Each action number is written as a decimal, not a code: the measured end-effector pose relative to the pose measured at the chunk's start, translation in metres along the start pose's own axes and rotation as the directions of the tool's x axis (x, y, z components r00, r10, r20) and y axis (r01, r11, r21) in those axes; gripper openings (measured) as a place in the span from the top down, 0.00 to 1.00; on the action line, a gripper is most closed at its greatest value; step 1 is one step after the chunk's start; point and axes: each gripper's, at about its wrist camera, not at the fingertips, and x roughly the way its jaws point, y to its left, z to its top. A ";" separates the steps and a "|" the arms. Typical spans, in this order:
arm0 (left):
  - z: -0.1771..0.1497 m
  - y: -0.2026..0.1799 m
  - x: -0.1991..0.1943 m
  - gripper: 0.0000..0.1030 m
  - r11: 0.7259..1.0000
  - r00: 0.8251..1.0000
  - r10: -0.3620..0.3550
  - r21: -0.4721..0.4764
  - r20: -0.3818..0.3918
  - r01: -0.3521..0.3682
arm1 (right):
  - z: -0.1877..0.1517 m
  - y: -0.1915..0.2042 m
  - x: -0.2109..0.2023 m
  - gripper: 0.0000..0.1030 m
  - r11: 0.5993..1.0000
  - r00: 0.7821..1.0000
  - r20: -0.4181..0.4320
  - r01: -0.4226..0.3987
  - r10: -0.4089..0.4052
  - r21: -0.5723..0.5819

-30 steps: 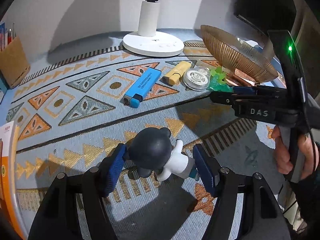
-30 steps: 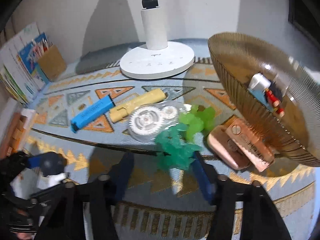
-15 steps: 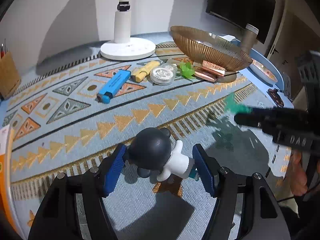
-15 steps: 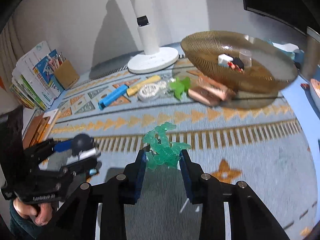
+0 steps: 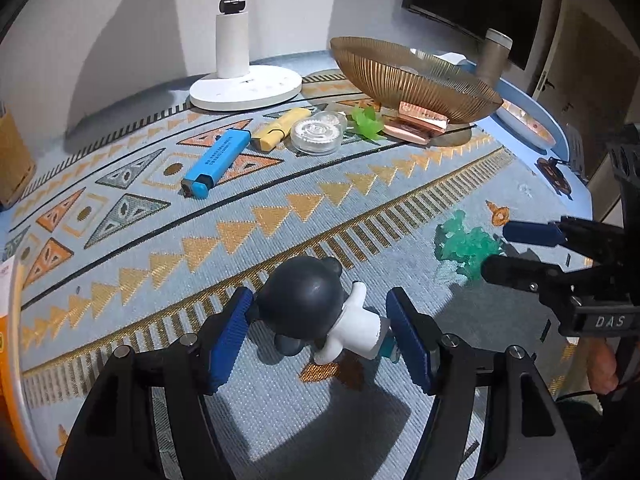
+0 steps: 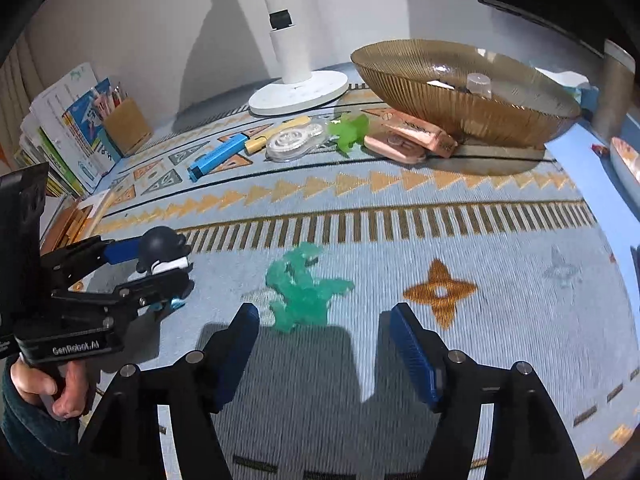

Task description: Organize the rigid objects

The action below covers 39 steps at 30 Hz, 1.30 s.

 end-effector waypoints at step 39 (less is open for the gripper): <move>0.195 -0.151 0.083 0.36 0.987 0.983 -0.157 0.052 0.094 0.153 | 0.141 -0.168 -0.067 0.68 0.955 0.950 0.178 0.222 -0.258 0.198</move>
